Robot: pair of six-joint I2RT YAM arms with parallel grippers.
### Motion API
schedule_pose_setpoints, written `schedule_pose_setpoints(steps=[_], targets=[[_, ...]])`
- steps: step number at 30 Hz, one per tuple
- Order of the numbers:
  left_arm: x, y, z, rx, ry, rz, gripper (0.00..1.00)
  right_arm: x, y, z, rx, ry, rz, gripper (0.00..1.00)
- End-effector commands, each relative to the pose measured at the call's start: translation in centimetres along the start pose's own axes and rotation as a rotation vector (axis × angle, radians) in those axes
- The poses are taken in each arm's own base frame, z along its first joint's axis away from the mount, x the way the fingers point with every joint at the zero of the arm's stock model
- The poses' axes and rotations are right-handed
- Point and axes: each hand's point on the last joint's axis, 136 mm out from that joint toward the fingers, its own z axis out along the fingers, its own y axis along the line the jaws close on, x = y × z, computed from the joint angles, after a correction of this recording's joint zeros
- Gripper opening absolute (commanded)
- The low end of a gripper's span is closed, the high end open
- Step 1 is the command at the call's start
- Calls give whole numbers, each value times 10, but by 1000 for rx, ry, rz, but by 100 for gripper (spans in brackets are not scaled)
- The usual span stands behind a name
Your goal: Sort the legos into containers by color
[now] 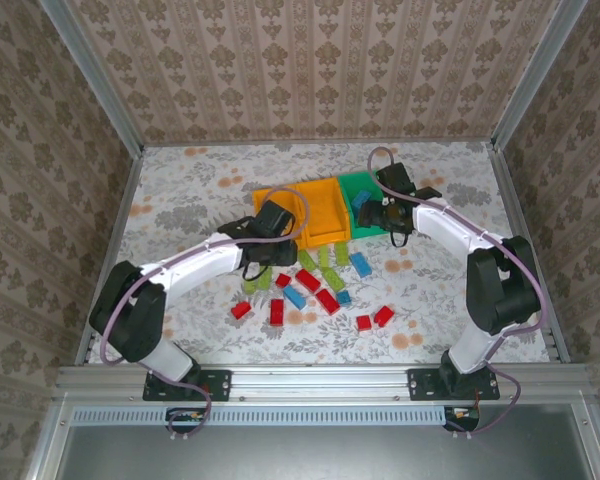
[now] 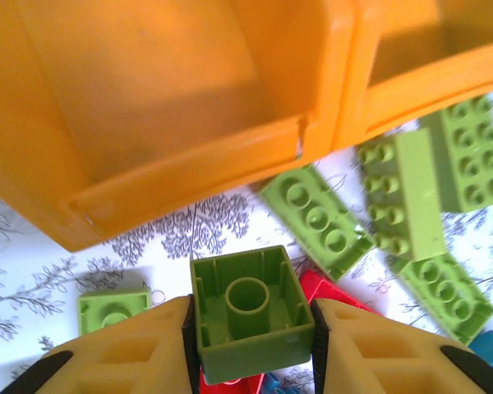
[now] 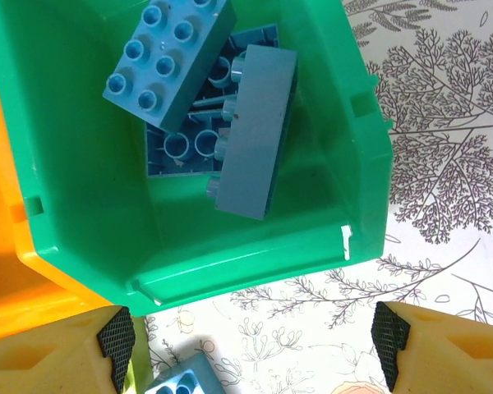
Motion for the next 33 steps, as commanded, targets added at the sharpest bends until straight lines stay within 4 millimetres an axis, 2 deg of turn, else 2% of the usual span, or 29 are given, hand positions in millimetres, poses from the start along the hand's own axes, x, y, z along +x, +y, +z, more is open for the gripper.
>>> schedule_pose_setpoints(steps=[1, 6, 12, 16, 22, 26, 29, 33], targets=[[-21, 6, -18, -30, -61, 19, 38, 0, 7, -10, -25, -32, -17, 79], [-46, 15, -20, -38, -115, 12, 39, 20, 24, -11, -54, -16, -65, 77], [-75, 31, -3, -36, -135, -25, 39, 50, 63, 1, -112, 54, -117, 72], [-89, 33, 4, -29, -161, -27, 39, 65, 77, 11, -109, 95, -131, 70], [-94, 36, 16, -31, -145, -26, 41, 76, 105, 13, -160, 120, -127, 68], [-95, 37, 20, -24, -142, -37, 49, 85, 120, 16, -165, 148, -142, 68], [-97, 34, 17, -7, -145, -42, 54, 92, 128, 22, -163, 170, -150, 66], [-103, 35, 2, -1, -185, -62, 62, 97, 138, 28, -167, 189, -153, 62]])
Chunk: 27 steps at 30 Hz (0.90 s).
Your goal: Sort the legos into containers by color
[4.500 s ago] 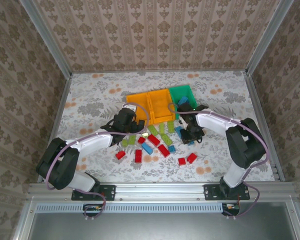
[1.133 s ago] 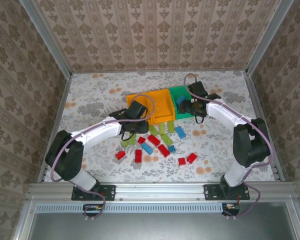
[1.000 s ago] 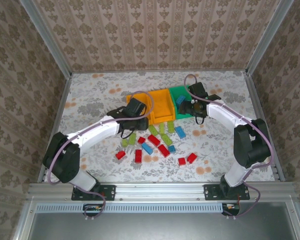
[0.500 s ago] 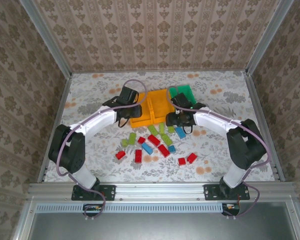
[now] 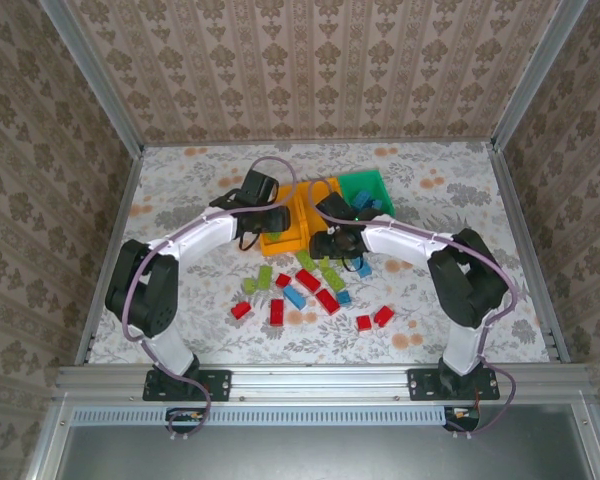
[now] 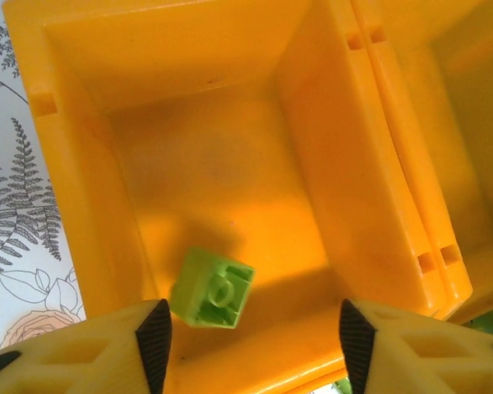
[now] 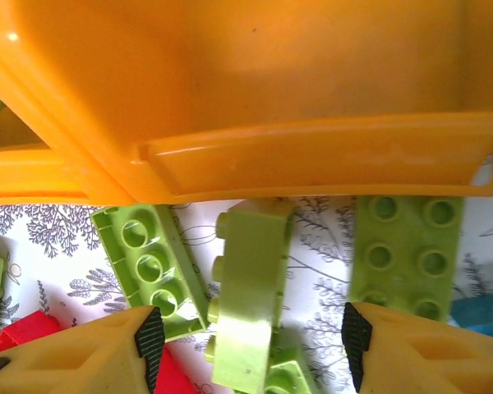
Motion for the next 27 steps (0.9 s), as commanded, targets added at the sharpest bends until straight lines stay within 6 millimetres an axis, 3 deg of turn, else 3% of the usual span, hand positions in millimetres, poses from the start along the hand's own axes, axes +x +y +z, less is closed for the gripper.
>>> schedule_pose_setpoints(steps=[1, 9, 13, 20, 27], targets=[[-22, -5, -24, 34, -77, -21, 64, 3, 9, 7, -4, 33, 19, 61], [-11, 30, -49, -33, -121, -81, 76, 8, 14, 25, 31, 71, 0, 55], [3, 56, -54, -75, -108, -122, 77, 8, 15, 28, 52, 70, -4, 42], [22, 83, -61, -126, -95, -142, 79, -1, 19, 7, 52, 31, -9, 16], [42, 82, -53, -107, -37, -100, 79, -30, 51, -28, -75, -51, -7, 15]])
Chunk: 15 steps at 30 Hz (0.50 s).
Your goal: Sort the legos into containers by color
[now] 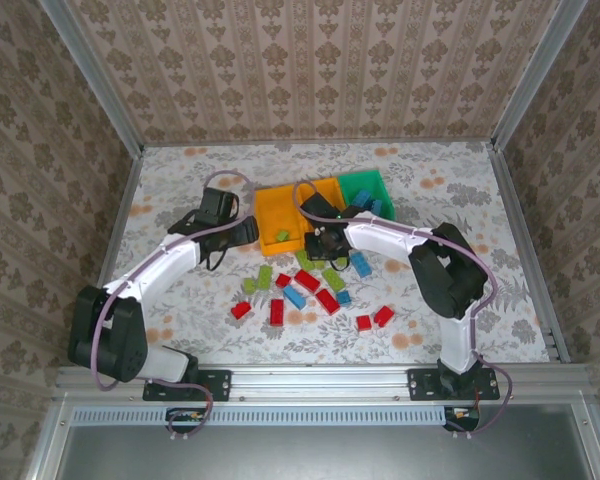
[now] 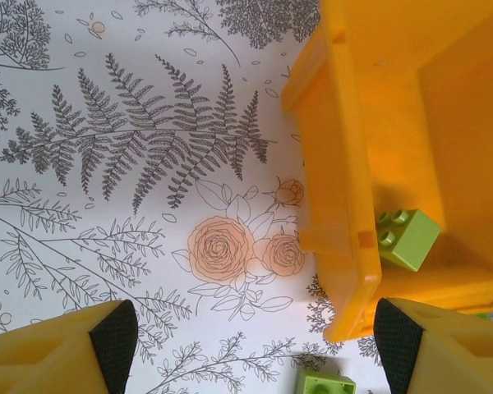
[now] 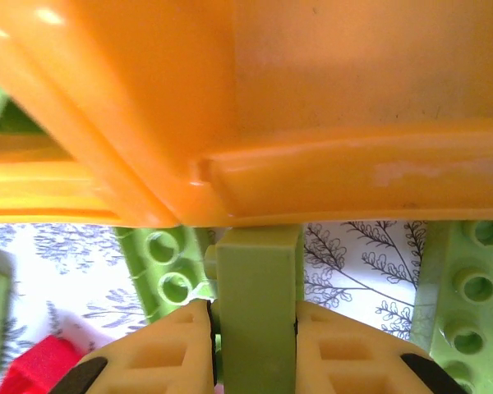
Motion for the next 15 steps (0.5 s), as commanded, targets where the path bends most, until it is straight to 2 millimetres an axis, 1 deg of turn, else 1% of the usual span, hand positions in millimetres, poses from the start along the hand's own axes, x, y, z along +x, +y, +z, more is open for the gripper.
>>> schedule_pose_setpoints(steps=[1, 3, 7, 8, 11, 15], targets=[[16, 0, 0, 17, 40, 42, 79, -33, 33, -45, -129, -101, 2, 15], [24, -3, 2, 37, 56, 59, 79, -45, 49, -53, -205, -119, 7, 15], [41, -12, 4, 61, 84, 123, 78, -61, 65, -57, -274, -129, 16, 15], [47, -20, 4, 75, 93, 154, 78, -65, 69, -58, -294, -129, 19, 16], [56, -31, 5, 100, 109, 206, 77, -77, 80, -58, -329, -143, 28, 16], [66, -41, 10, 126, 142, 258, 76, -97, 84, -47, -329, -170, 45, 16]])
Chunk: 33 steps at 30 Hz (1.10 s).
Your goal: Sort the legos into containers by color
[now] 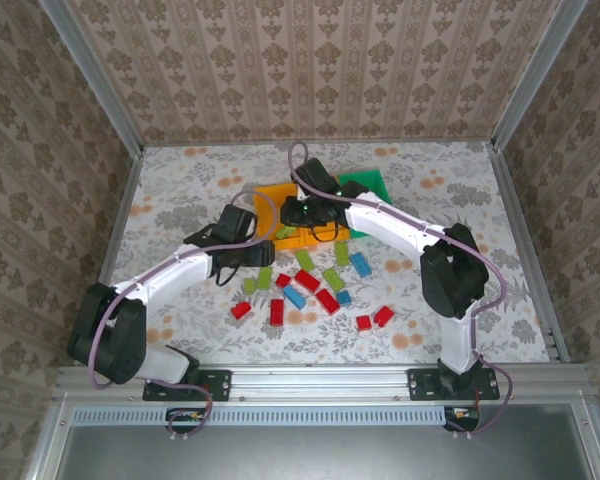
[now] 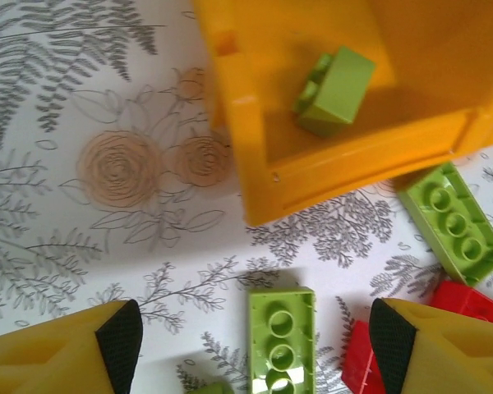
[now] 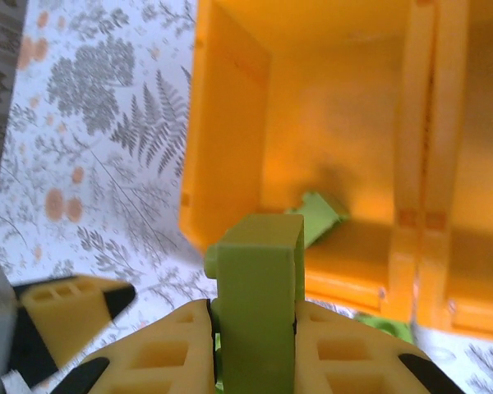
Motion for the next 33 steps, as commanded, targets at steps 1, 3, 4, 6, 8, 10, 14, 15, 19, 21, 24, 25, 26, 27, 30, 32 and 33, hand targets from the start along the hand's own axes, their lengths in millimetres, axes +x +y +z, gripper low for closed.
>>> schedule_pose_setpoints(steps=[1, 3, 4, 6, 8, 10, 14, 15, 19, 21, 24, 25, 26, 27, 30, 32, 33], targets=[[6, -8, 6, 31, 31, 65, 75, -14, 1, 18, -22, -8, 37, 17], [10, -11, 10, 41, 52, 82, 73, -21, -4, 28, -8, -14, 46, 18], [12, -12, 13, 46, 64, 86, 73, -24, -6, 32, -2, -14, 49, 18], [16, -15, 17, 51, 88, 90, 72, -28, -12, 41, 21, -10, 57, 23], [22, -16, 22, 51, 111, 92, 71, -31, -17, 47, 31, -9, 64, 26], [26, -18, 25, 55, 124, 94, 71, -32, -20, 52, 39, -11, 70, 27], [31, -23, 30, 62, 148, 105, 70, -35, -21, 56, 45, -14, 72, 32], [32, -23, 31, 57, 155, 110, 69, -35, -22, 57, 48, -12, 72, 35], [37, -20, 36, 39, 185, 114, 66, -35, -18, 57, 34, 3, 72, 46], [39, -21, 38, 44, 200, 115, 66, -36, -17, 54, 30, 4, 70, 54], [43, -22, 42, 43, 222, 112, 65, -38, -13, 46, 25, -5, 62, 56], [43, -22, 44, 42, 229, 110, 64, -39, -11, 43, 19, -9, 59, 57], [45, -21, 45, 38, 238, 109, 64, -41, -9, 39, 16, -17, 58, 58], [46, -21, 46, 34, 244, 105, 63, -42, -7, 34, 10, -24, 56, 59], [47, -21, 49, 35, 249, 101, 59, -45, -4, 20, -1, -52, 52, 63], [48, -21, 50, 37, 254, 100, 55, -45, -5, 10, 5, -67, 47, 64], [48, -21, 52, 37, 256, 100, 53, -45, -7, 5, 16, -77, 43, 65]])
